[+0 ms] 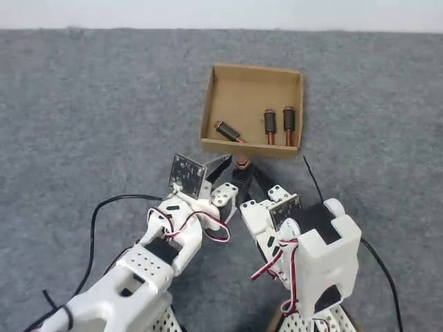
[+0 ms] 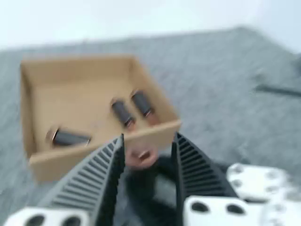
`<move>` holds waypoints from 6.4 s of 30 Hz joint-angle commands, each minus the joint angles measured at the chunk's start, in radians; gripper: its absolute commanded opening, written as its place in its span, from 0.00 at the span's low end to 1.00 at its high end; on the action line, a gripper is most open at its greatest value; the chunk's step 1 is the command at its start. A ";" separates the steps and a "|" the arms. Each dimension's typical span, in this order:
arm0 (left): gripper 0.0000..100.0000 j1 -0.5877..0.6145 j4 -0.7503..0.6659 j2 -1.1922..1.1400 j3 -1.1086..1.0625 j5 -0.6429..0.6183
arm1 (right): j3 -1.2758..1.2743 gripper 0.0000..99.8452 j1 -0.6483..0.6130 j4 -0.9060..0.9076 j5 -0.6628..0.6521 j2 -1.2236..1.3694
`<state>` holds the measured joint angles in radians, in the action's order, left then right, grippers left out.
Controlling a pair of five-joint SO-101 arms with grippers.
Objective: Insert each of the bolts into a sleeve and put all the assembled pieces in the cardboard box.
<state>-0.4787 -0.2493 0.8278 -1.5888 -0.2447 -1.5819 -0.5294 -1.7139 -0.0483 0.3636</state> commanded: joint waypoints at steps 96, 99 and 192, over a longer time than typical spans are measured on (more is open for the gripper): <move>0.02 0.594 1.197 0.988 -0.096 0.127 | 1.745 0.01 0.249 2.397 -0.011 -0.096; 0.02 0.594 1.198 0.988 -0.096 0.127 | 1.895 0.01 0.246 2.529 -0.009 0.013; 0.02 0.598 1.165 0.987 -0.096 0.129 | 0.971 0.01 -0.114 3.034 -0.815 -0.946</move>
<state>0.1166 0.9429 1.8006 -1.7008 -0.1250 -0.5738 -0.6322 1.4346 -0.8355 -0.5478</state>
